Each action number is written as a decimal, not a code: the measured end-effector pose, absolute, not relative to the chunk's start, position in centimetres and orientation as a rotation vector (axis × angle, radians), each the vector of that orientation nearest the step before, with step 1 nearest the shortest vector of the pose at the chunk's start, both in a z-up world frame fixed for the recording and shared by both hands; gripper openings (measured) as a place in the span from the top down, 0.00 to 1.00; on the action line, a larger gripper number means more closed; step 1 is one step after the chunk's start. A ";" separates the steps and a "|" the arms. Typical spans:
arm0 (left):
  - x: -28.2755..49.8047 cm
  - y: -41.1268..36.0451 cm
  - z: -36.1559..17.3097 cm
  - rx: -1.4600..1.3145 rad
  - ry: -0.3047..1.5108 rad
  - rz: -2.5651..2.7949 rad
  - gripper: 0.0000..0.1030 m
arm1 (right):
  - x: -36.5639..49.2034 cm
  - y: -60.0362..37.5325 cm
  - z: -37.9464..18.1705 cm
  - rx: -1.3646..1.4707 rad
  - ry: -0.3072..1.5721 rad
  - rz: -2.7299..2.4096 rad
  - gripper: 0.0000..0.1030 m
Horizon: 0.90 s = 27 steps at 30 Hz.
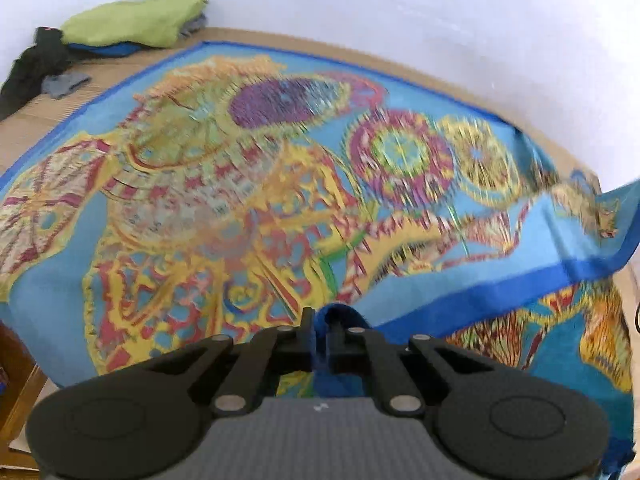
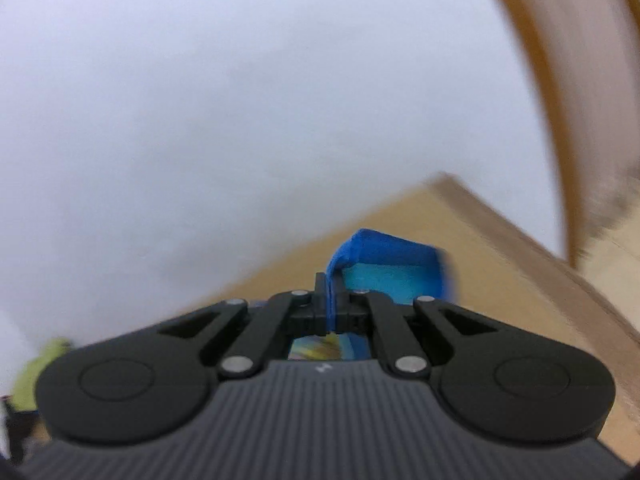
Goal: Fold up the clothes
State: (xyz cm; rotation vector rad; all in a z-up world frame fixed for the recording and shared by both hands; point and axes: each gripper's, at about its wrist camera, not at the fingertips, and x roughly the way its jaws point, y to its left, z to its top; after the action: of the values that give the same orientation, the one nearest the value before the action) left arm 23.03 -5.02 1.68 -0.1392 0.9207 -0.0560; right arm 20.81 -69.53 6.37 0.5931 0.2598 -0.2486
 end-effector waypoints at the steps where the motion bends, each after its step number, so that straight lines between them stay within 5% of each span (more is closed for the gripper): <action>1: 22.7 -4.4 2.0 -0.159 0.906 -0.049 0.96 | 22.0 -68.5 7.6 0.571 0.254 -0.214 0.97; 17: 17.8 14.5 6.2 -0.457 0.668 0.164 0.96 | 44.3 -41.1 20.1 0.278 0.232 0.110 0.97; 27: 22.2 33.4 3.6 -0.381 0.783 0.168 0.97 | 55.7 -18.7 20.1 0.075 0.264 0.062 0.96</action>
State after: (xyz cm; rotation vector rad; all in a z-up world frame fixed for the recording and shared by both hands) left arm 22.18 33.45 3.59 -0.3815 0.7834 0.1682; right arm 55.70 -18.66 20.11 0.0749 0.2645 0.0615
